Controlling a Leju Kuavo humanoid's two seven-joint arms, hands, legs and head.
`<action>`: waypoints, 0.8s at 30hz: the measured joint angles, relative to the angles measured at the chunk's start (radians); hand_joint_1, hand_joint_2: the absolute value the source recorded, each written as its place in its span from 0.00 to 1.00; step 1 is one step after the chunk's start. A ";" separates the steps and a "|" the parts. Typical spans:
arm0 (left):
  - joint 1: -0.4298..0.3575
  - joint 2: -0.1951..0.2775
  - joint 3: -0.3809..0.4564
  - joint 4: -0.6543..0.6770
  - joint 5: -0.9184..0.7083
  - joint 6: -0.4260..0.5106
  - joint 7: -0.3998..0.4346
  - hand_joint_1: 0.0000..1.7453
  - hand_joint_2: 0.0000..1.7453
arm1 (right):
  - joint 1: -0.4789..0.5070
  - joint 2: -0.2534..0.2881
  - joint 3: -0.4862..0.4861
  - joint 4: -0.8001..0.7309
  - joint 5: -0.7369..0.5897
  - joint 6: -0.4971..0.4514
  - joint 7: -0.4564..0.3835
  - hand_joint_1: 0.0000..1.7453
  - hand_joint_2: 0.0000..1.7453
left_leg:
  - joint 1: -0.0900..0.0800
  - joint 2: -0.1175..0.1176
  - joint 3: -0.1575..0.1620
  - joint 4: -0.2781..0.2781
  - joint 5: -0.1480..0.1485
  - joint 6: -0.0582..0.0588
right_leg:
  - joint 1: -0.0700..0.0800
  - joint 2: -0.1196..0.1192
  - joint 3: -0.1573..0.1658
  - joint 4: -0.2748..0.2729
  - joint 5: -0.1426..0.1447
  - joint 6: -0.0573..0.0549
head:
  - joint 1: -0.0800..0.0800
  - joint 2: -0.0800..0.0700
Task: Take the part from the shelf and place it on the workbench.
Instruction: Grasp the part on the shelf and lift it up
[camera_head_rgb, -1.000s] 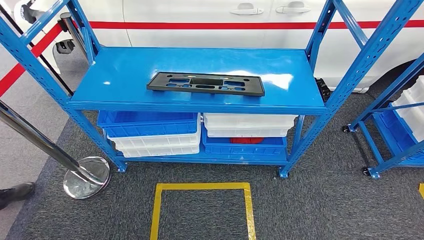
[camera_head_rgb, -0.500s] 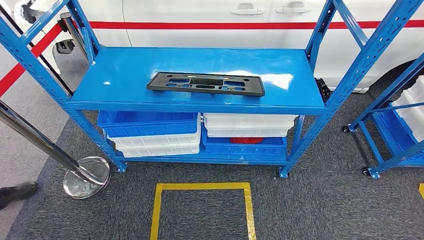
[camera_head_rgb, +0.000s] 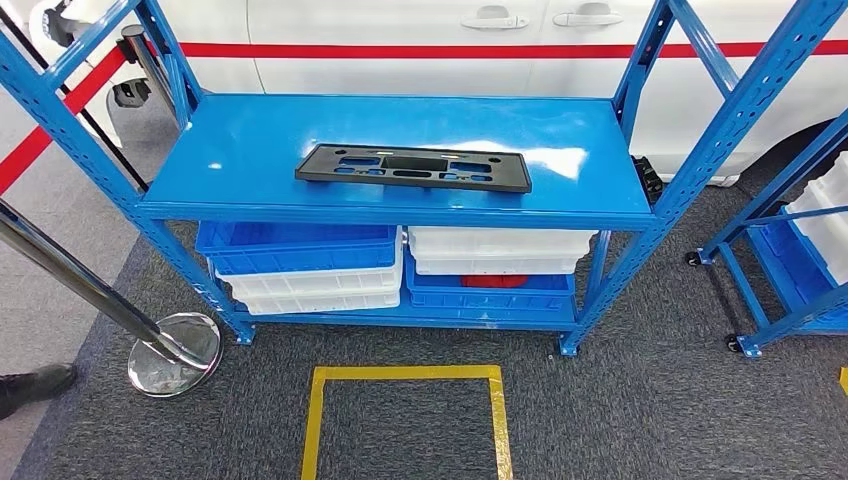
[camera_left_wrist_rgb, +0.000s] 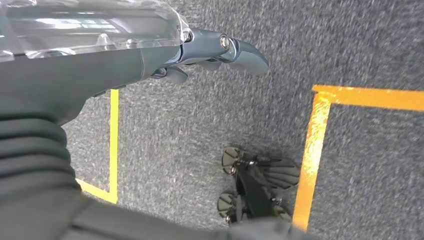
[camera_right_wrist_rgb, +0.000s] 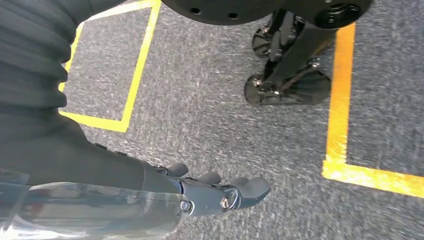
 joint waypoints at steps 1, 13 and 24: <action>-0.004 -0.002 0.020 0.002 -0.015 -0.001 -0.006 0.00 0.00 | -0.005 0.001 -0.019 0.002 0.015 0.005 -0.013 0.00 0.25 | 0.004 0.001 0.009 -0.018 0.008 0.004 | 0.002 -0.001 0.000 0.006 -0.006 0.002 | 0.000 0.000; -0.045 -0.020 0.235 0.037 -0.167 -0.010 -0.050 0.00 0.00 | -0.052 0.011 -0.020 -0.170 -0.034 0.123 -0.180 0.00 0.00 | 0.024 -0.005 -0.001 0.008 -0.004 -0.043 | -0.026 0.015 0.002 0.018 -0.014 0.025 | 0.000 0.000; -0.072 -0.029 0.366 0.054 -0.260 -0.007 -0.071 0.00 0.00 | -0.080 0.011 0.098 -0.489 -0.155 0.203 -0.288 0.00 0.00 | 0.028 0.048 -0.111 0.247 -0.095 -0.054 | -0.007 -0.030 -0.004 0.014 -0.007 -0.019 | 0.000 0.000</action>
